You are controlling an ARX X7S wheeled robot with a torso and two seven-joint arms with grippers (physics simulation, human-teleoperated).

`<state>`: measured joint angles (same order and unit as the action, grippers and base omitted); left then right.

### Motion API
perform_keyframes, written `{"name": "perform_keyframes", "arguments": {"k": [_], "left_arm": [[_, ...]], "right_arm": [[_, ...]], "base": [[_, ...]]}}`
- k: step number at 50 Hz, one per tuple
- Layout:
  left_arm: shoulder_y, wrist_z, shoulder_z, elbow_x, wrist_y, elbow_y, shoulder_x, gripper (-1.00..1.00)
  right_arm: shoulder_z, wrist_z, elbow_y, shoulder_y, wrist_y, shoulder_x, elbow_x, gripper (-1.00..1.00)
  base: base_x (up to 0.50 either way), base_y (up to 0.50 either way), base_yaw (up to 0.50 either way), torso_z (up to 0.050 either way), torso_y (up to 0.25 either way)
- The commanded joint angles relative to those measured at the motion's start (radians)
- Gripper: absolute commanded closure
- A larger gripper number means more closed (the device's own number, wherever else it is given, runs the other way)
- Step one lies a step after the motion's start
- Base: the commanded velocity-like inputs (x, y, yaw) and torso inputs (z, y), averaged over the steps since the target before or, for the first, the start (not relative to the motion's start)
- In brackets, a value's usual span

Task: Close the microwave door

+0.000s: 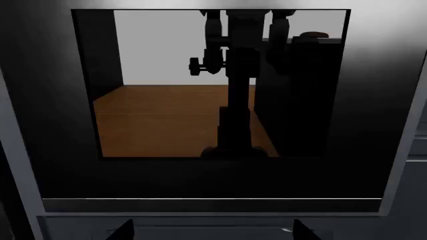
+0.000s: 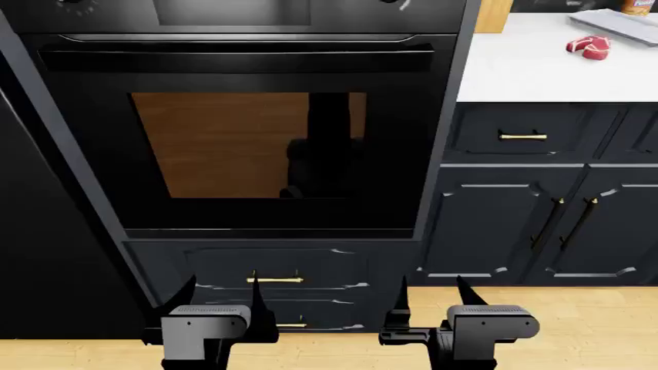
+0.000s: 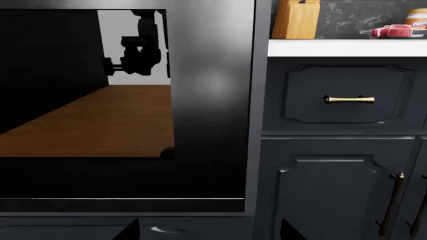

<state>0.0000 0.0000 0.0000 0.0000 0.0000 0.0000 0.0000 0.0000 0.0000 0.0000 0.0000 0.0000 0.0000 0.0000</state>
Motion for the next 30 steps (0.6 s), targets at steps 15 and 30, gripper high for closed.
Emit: {"name": "perform_keyframes", "arguments": {"k": [15, 30], "left_arm": [[0.007, -0.067, 0.067, -0.049, -0.010, 0.028, -0.052, -1.00], [0.014, -0.115, 0.109, 0.010, 0.091, 0.069, -0.092, -1.00]], "right_arm": [[-0.060, 0.058, -0.003, 0.000, -0.005, 0.054, 0.056, -1.00], [-0.083, 0.108, -0.078, -0.014, -0.048, 0.076, 0.048, -1.00]], "base": [[0.00, 0.00, 0.00, 0.000, 0.000], [0.00, 0.00, 0.00, 0.000, 0.000]]}}
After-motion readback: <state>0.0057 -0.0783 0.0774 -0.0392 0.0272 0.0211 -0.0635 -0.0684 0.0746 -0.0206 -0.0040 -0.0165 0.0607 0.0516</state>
